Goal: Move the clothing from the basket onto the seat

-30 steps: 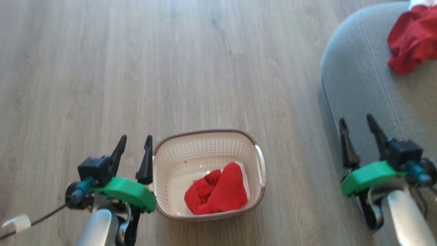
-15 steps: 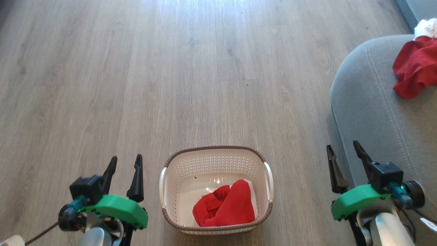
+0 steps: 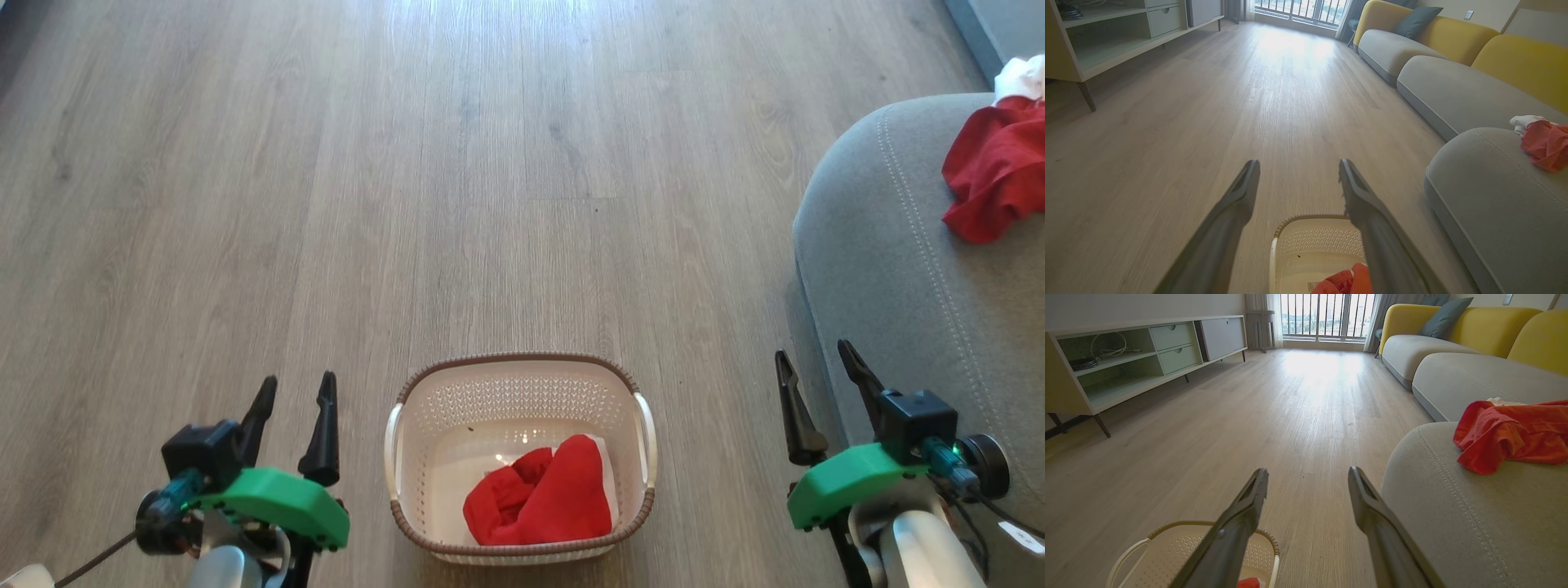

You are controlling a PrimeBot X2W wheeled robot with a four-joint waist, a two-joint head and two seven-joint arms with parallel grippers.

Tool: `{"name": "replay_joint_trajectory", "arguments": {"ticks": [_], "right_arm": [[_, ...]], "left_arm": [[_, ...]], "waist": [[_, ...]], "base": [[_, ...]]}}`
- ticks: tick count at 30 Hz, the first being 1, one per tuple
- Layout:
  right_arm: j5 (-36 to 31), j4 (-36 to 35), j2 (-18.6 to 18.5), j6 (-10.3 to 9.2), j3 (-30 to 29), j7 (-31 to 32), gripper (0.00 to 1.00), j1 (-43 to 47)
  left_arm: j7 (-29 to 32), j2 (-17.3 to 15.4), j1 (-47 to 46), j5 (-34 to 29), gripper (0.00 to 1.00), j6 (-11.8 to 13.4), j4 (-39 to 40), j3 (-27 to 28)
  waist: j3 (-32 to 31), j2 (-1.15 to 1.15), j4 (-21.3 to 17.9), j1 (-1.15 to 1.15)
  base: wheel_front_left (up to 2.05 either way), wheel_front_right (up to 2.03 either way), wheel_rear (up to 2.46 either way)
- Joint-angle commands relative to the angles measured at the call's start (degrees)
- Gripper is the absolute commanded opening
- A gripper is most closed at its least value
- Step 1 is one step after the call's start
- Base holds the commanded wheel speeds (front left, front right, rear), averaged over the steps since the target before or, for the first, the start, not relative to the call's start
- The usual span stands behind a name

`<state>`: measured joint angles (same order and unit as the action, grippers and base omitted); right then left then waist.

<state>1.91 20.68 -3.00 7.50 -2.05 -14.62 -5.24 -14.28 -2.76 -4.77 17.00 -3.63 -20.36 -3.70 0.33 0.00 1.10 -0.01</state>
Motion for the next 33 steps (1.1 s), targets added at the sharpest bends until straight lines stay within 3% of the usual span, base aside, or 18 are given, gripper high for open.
{"name": "replay_joint_trajectory", "arguments": {"ticks": [1,33], "right_arm": [[0.04,-1.5,0.12,-0.01,1.4,-0.38,1.0,-1.94],[0.76,-1.57,0.12,-0.01,1.21,-0.38,1.0,-2.33]], "left_arm": [[-0.72,-0.14,-1.83,-0.27,1.0,-0.17,1.61,1.96],[-0.72,-0.12,-2.03,0.85,1.0,0.39,1.87,0.72]], "waist": [[-0.01,0.0,-0.03,0.01],[1.17,0.0,-1.48,0.01]], "base": [[0.0,0.0,0.0],[0.0,0.0,0.0]]}}
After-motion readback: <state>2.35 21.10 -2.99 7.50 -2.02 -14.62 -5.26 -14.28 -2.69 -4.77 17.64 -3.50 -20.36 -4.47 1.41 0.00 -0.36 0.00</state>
